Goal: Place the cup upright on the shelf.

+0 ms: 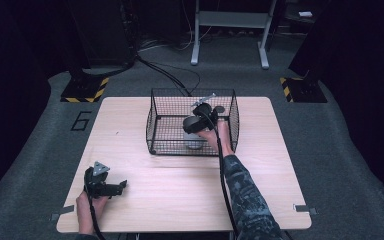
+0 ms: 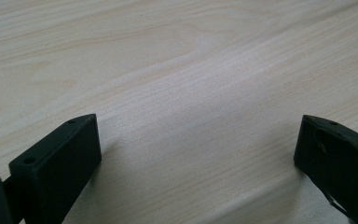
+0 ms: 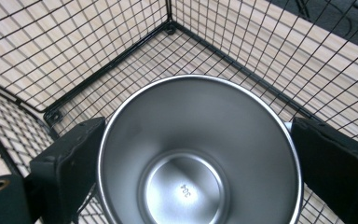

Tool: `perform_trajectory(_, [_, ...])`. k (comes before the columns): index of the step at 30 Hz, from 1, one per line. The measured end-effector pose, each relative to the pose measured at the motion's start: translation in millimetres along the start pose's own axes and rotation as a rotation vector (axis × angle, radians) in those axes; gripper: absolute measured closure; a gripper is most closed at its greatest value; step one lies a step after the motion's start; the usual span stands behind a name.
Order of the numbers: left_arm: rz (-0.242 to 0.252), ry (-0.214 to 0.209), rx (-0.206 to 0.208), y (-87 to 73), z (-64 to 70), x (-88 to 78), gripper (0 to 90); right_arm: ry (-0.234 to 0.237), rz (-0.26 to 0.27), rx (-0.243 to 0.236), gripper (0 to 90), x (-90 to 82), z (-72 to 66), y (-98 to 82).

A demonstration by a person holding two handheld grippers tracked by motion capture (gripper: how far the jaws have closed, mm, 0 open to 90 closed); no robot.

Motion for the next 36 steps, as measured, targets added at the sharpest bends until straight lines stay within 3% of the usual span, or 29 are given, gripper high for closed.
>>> perform_trajectory(1, [-0.001,0.000,0.001,-0.1,0.0,-0.1,0.5,-0.001,0.010,0.017,5.5,-0.1,-0.5,0.1])
perform_trajectory(9, [0.003,0.003,0.001,0.3,-0.2,0.2,0.5,0.004,0.000,0.003,5.3,-2.8,0.4,-3.1])
perform_trajectory(11, [0.004,0.004,0.001,0.5,-0.3,0.3,0.5,0.001,0.007,0.018,5.1,-3.3,-0.5,-3.4])
perform_trajectory(12, [0.003,0.004,0.001,0.3,-0.2,0.2,0.5,0.024,0.010,0.020,4.4,-4.5,-1.4,-4.6])
perform_trajectory(17, [0.005,0.004,0.002,0.4,-0.3,0.3,0.5,0.047,0.017,0.022,0.0,-5.3,-2.4,-4.4])
perform_trajectory(23, [0.004,0.004,0.004,0.4,-0.4,0.2,0.5,0.055,0.068,0.023,0.0,-13.8,-3.8,1.0])
perform_trajectory(28, [0.004,0.003,0.003,0.4,-0.2,0.2,0.5,0.053,0.128,0.029,0.0,-33.5,-4.7,5.6])
perform_trajectory(34, [0.004,0.004,0.004,0.4,-0.4,0.2,0.5,0.050,0.147,0.015,0.0,-52.6,-9.2,4.8])
perform_trajectory(36, [0.005,0.004,0.003,0.5,-0.3,0.3,0.5,0.048,0.162,-0.005,0.0,-68.7,-15.1,3.0])
Point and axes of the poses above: each handheld gripper's, and its own axes: x roughly forward along the jaws, y roughly out of its top, z roughly to its right, the point moved 10 cm from there along x, roughly forward along the jaws, and after that the axes turned 15 degrees about y, right-handed, at the moved point
